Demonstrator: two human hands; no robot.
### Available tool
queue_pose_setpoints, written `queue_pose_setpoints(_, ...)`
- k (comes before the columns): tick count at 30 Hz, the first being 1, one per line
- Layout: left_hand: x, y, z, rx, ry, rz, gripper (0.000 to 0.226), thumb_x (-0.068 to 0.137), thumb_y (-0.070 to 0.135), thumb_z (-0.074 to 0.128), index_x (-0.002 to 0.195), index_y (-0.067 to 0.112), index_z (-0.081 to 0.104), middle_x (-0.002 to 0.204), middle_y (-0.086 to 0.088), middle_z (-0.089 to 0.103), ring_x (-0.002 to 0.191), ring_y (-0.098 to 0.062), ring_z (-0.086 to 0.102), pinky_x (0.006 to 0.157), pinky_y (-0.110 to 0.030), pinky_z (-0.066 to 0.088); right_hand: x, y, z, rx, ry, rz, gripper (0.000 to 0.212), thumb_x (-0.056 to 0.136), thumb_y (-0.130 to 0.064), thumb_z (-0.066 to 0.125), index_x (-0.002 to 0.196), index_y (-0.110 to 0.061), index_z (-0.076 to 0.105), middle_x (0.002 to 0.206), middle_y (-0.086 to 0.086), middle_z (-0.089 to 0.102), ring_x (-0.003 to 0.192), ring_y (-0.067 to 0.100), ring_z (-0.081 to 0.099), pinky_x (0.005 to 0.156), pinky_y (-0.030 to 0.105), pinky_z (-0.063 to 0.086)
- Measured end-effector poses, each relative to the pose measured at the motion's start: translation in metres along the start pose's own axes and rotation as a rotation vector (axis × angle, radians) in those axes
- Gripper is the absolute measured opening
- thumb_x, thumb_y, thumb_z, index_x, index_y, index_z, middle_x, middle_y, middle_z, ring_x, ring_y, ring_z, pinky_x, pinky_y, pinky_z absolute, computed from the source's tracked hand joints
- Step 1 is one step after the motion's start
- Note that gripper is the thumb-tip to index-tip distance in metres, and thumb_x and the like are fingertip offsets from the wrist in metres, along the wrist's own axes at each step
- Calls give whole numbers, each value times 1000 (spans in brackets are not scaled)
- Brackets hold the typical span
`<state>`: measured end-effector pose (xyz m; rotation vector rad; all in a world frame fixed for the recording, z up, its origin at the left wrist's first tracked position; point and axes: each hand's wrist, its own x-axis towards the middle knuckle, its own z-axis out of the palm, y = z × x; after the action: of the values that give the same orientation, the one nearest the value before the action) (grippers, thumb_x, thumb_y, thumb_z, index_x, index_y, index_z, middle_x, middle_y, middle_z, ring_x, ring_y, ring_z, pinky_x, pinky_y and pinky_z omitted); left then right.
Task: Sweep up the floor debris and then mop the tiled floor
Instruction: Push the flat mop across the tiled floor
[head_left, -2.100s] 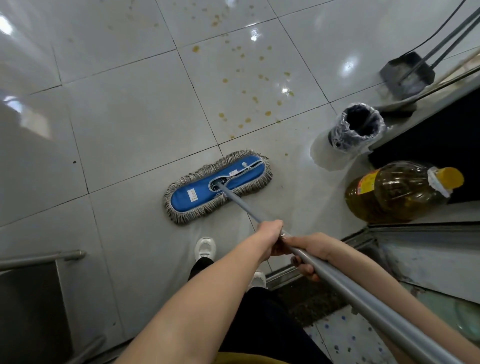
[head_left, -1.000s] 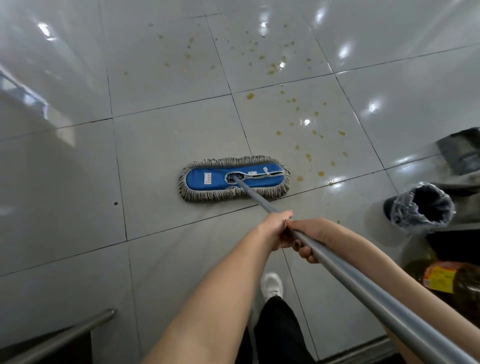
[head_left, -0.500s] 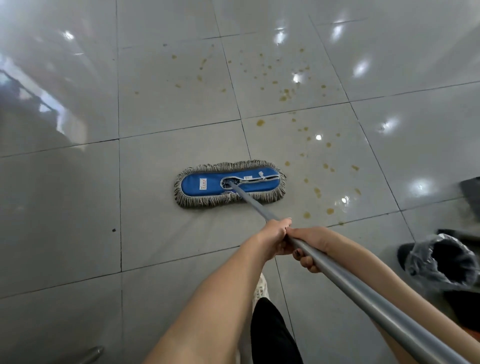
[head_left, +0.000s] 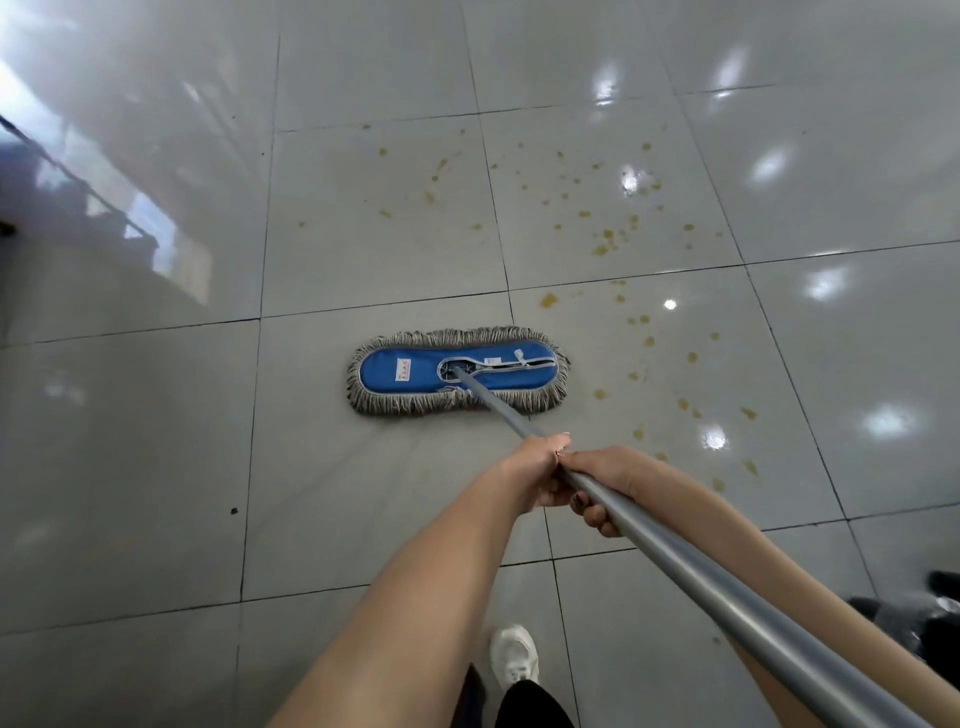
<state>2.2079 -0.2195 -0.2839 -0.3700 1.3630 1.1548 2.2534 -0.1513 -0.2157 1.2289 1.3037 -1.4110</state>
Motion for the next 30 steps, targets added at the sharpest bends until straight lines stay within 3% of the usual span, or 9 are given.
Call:
queue_pose_setpoints(11, 41, 117, -71, 89, -7, 25, 27, 95, 21, 36, 70, 13, 41, 59, -6, 46, 28, -7, 47, 35, -16, 42, 24, -139, 0, -55, -10, 8, 48, 100, -47, 28, 67, -15, 41, 58, 2, 35, 20, 7, 35, 30, 8, 31)
queue_pose_setpoints(16, 60, 192, -116, 92, 20, 32, 28, 95, 24, 38, 71, 11, 43, 59, -6, 47, 30, -9, 48, 35, -17, 44, 36, -227, 4, -83, 16, 32, 48, 99, -48, 30, 68, -15, 44, 47, 0, 40, 21, 7, 37, 32, 8, 32)
queue_pose_setpoints(21, 73, 247, -157, 87, 44, 29, 26, 95, 25, 40, 73, 11, 44, 59, -6, 50, 31, -9, 49, 35, -16, 43, 45, -297, 15, -82, 17, 35, 49, 98, -49, 31, 69, -12, 45, 55, 2, 39, 22, 8, 38, 32, 9, 33)
queue_pose_setpoints(25, 81, 285, -183, 28, 119, 42, 24, 93, 20, 43, 70, 11, 42, 50, -3, 46, 22, -6, 42, 32, -13, 39, 52, -344, 23, -57, 13, 28, 51, 99, -49, 31, 65, -12, 42, 36, -2, 41, 21, 7, 38, 31, 8, 32)
queue_pose_setpoints(28, 88, 310, -198, -1, 120, 44, 24, 92, 19, 43, 69, 11, 42, 30, 5, 45, 21, -5, 41, 33, -12, 38, 56, -376, 25, -54, 12, 28, 51, 98, -49, 32, 65, -11, 42, 33, -2, 41, 21, 8, 38, 31, 8, 33)
queue_pose_setpoints(30, 93, 327, -207, -11, 126, 37, 24, 92, 19, 43, 68, 12, 42, 30, 5, 45, 21, -5, 42, 32, -12, 38, 59, -395, 26, -52, 3, 35, 51, 98, -49, 33, 65, -10, 43, 32, -2, 41, 21, 8, 38, 31, 8, 33)
